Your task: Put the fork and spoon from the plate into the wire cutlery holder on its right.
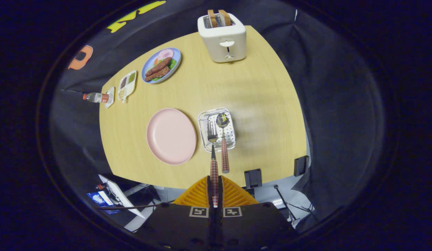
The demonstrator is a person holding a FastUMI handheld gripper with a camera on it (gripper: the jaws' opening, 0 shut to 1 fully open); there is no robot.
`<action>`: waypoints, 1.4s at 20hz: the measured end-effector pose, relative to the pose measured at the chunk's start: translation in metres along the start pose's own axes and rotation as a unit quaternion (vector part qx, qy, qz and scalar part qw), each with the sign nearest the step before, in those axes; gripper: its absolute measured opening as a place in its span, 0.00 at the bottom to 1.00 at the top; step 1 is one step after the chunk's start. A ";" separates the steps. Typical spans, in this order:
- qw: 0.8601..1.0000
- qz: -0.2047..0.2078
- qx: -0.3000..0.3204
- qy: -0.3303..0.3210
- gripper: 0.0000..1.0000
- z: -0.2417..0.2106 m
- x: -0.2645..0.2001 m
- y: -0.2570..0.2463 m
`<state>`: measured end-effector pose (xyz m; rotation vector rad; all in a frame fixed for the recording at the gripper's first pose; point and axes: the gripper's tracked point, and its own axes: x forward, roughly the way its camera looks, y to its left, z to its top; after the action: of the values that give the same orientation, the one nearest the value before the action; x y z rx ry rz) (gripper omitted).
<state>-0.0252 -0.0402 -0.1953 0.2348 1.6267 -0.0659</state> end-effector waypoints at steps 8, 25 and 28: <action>0.998 -0.041 -0.008 0.045 0.00 0.024 0.039 -0.001; 0.996 -0.012 -0.021 -0.080 0.56 0.069 0.043 0.013; 0.989 0.002 -0.027 -0.146 0.69 0.087 0.028 0.025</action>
<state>0.0631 -0.0285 -0.2269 0.1780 1.3337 -0.0511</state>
